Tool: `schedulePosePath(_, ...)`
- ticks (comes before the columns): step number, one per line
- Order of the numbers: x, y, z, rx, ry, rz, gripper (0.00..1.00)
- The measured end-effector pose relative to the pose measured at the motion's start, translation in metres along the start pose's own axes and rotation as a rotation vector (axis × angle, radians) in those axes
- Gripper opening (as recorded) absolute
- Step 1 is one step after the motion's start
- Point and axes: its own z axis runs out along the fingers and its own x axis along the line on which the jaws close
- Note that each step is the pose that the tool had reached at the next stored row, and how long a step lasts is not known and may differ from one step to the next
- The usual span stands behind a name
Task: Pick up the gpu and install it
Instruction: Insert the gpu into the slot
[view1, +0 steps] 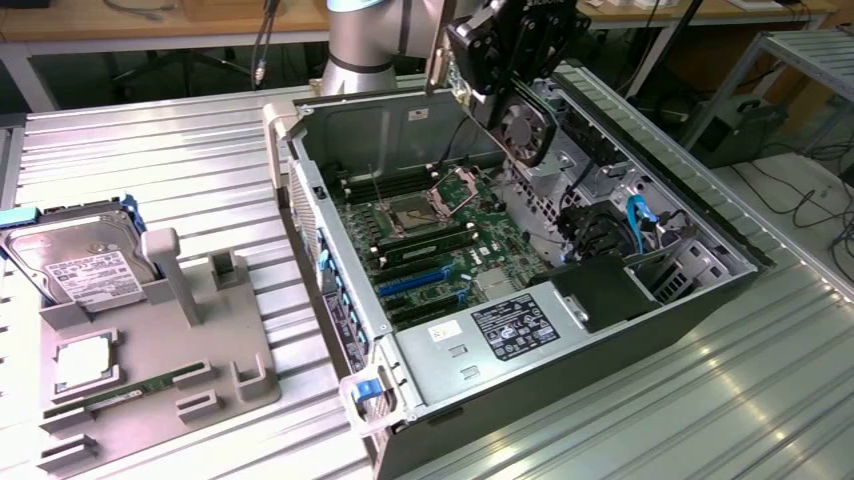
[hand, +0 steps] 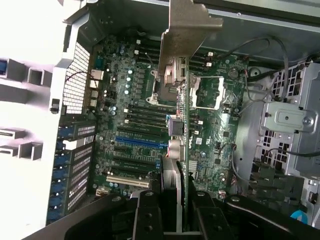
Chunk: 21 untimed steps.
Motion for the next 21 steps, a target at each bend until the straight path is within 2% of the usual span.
schedulePosePath(13, 0.0001, -0.0002, -0.0001, -0.0012, 0.0039, -0.09, 0.28)
schedulePosePath(21, 0.0, -0.0002, 0.0, -0.0024, 0.0073, -0.172, 0.28)
